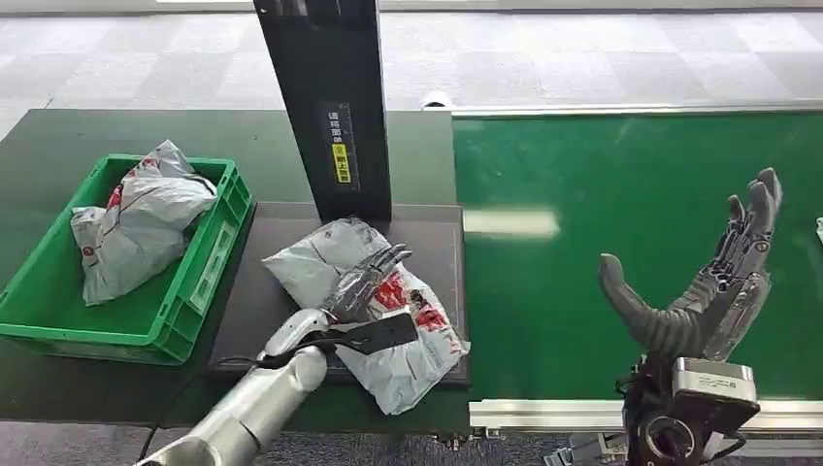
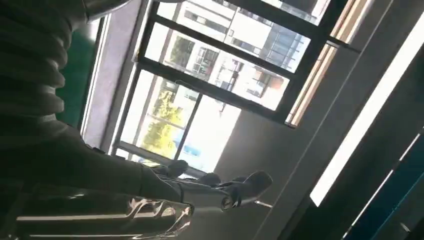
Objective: Moved the parcel from conveyor to table for the left to box.
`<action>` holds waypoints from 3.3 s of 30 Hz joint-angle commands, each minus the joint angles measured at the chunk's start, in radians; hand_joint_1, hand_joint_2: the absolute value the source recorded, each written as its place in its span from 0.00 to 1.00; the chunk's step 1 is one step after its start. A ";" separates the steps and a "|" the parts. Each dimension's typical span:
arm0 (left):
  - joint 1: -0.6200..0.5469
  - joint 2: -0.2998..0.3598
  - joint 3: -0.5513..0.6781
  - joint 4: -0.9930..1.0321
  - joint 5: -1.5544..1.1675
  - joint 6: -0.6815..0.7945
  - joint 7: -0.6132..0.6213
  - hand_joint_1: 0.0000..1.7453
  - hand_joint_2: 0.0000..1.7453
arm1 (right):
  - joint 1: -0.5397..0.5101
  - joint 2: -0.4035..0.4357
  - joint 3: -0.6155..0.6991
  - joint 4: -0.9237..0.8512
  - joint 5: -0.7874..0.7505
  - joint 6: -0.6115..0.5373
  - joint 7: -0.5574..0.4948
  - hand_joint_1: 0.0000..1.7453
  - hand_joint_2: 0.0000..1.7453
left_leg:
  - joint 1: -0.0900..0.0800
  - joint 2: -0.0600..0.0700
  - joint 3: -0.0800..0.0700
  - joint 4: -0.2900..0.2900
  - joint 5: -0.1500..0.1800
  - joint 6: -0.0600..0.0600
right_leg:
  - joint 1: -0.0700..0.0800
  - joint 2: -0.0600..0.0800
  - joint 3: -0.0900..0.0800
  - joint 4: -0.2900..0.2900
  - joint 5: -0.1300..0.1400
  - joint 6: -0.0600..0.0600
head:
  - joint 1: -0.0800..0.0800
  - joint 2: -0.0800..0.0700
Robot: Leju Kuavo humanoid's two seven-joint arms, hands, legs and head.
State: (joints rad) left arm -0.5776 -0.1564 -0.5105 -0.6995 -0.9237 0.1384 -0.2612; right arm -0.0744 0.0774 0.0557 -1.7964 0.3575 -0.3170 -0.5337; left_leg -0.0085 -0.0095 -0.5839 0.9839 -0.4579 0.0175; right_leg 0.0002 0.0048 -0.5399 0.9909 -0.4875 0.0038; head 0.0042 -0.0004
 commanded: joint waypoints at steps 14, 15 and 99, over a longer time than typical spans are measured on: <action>-0.084 -0.007 -0.075 0.295 -0.053 -0.122 0.020 1.00 1.00 | 0.014 0.012 -0.001 0.063 0.006 0.001 0.021 0.00 1.00 | 0.001 0.003 0.012 -0.007 0.005 -0.003 | 0.001 0.000 0.012 -0.007 0.005 0.001 | 0.000 0.000; -0.080 -0.006 -0.068 0.285 -0.053 -0.098 0.012 1.00 1.00 | 0.019 0.013 -0.005 0.059 0.004 0.001 0.020 0.00 1.00 | 0.000 0.001 0.015 -0.004 0.002 -0.002 | 0.000 -0.002 0.016 -0.004 0.002 0.001 | 0.000 0.000; -0.464 0.412 0.979 0.298 0.271 0.330 0.150 0.00 1.00 | 0.136 0.015 -0.115 0.044 -0.151 0.077 0.020 0.00 1.00 | 0.004 0.005 -0.001 0.000 0.003 -0.003 | 0.004 0.002 -0.002 0.000 0.003 -0.003 | 0.000 0.000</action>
State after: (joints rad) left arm -0.9856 0.2960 0.3026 -0.4029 -0.7743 0.5500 -0.0157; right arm 0.0576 0.1049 -0.0298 -1.8093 0.2255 -0.2308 -0.5036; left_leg -0.0066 -0.0024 -0.5845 0.9834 -0.4553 0.0156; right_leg 0.0024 0.0098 -0.5431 0.9921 -0.4852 0.0000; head 0.0046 -0.0004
